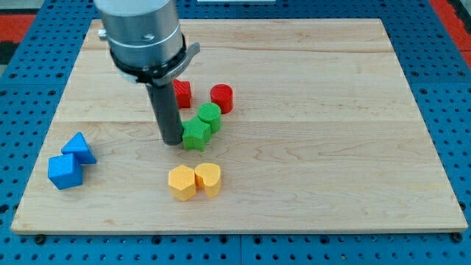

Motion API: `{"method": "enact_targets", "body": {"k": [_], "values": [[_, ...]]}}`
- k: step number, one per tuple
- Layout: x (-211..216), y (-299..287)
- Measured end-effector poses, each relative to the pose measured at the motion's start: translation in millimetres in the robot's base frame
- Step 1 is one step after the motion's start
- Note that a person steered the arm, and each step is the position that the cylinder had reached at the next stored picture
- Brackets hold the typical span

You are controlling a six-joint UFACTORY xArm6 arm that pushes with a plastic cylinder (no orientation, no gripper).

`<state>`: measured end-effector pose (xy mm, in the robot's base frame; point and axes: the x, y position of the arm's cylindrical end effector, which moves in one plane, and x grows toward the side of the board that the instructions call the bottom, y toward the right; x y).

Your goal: Move green star along with green circle to the bottom center of the board

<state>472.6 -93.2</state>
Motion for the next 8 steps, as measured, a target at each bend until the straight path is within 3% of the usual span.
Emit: {"method": "enact_targets", "body": {"k": [2, 3, 6, 8], "values": [[-38, 40], [-35, 67], [-34, -14], [-2, -17]]}}
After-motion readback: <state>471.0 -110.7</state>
